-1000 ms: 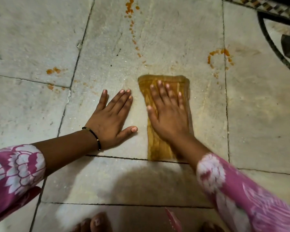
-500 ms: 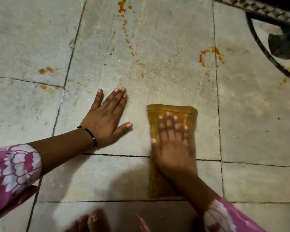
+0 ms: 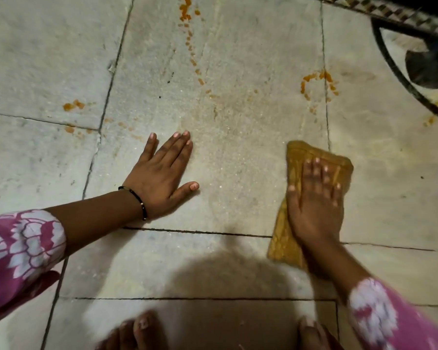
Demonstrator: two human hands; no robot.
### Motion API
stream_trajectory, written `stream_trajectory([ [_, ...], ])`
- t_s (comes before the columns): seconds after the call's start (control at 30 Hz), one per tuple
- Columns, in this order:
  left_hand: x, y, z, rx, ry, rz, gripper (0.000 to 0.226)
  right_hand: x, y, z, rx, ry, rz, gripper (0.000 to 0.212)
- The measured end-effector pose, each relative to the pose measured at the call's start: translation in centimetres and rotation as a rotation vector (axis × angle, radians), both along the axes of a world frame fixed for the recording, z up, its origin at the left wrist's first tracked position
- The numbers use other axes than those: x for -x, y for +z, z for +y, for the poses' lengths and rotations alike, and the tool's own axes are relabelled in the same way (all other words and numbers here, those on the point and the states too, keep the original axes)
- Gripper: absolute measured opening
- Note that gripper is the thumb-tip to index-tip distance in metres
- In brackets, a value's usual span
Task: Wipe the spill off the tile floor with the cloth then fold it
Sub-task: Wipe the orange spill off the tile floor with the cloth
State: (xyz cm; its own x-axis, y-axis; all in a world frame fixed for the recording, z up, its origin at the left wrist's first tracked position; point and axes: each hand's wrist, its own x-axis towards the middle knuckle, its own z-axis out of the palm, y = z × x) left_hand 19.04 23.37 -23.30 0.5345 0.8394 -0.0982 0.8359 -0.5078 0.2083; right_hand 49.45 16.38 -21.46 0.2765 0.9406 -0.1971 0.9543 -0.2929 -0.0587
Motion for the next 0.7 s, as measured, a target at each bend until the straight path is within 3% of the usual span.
stream_trajectory([
  [0.17,0.0,0.2,0.0,0.003,-0.006,-0.017,0.086,9.4,-0.2,-3.9,0.068,0.292,0.079,0.066],
  [0.27,0.0,0.1,0.1,-0.006,-0.001,-0.024,0.088,12.3,-0.7,1.3,0.000,0.517,0.117,0.066],
  [0.37,0.0,0.1,0.1,-0.005,0.005,-0.008,0.087,11.2,-0.8,7.8,-0.029,0.604,0.048,0.066],
  [0.53,0.1,0.2,0.1,-0.005,0.003,-0.011,0.085,4.7,-0.6,11.6,-0.046,0.344,0.032,0.064],
  [0.7,0.2,0.0,0.2,-0.010,-0.011,-0.034,0.085,3.6,0.2,2.1,0.028,0.145,0.028,0.068],
])
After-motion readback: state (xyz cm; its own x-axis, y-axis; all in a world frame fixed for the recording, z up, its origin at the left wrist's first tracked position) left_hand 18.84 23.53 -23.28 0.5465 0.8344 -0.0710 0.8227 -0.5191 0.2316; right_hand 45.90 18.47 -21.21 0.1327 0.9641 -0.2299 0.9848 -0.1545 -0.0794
